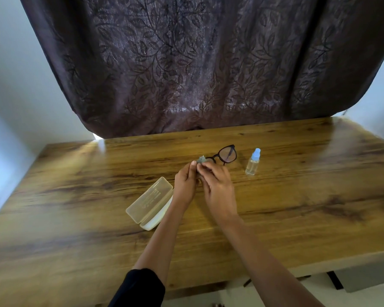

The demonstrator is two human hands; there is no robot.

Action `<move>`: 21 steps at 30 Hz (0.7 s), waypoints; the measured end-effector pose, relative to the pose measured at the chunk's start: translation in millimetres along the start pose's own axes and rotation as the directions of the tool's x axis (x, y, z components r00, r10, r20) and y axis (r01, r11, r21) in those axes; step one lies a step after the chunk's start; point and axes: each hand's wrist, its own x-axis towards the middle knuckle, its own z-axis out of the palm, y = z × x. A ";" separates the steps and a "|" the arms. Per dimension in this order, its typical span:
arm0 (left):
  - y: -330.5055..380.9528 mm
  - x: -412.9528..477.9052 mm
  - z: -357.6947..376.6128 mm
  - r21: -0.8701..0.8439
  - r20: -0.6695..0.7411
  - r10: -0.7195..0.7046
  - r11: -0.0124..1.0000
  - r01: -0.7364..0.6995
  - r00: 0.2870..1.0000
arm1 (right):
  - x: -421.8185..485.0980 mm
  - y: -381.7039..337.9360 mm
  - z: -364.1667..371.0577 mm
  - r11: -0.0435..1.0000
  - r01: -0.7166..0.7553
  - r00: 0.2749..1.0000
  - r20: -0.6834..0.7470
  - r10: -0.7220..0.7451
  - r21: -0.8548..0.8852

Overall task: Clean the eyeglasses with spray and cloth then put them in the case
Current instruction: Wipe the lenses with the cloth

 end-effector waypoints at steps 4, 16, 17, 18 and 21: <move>1.8 -0.4 0.4 -0.004 0.025 -0.012 1.000 0.012 1.000 | 8.1 11.8 -6.1 1.000 -0.025 0.999 -0.027 0.025 0.012; 1.0 -0.3 -0.2 0.000 0.036 -0.005 1.000 0.005 0.999 | 9.0 12.1 -7.6 0.999 -0.010 1.000 0.030 0.009 0.039; 0.5 -0.3 -0.3 -0.020 0.040 -0.020 1.000 0.020 0.999 | 12.5 16.9 -11.0 0.998 -0.047 0.999 0.010 0.047 0.044; 0.7 -0.1 -0.1 -0.035 0.044 -0.033 0.999 0.034 0.999 | 16.4 21.3 -13.7 0.996 -0.077 0.997 -0.013 0.078 0.051; 1.2 1.5 -0.3 -0.054 0.037 -0.042 0.998 0.044 0.998 | 20.8 19.9 -13.8 0.994 -0.092 0.995 -0.040 0.095 0.058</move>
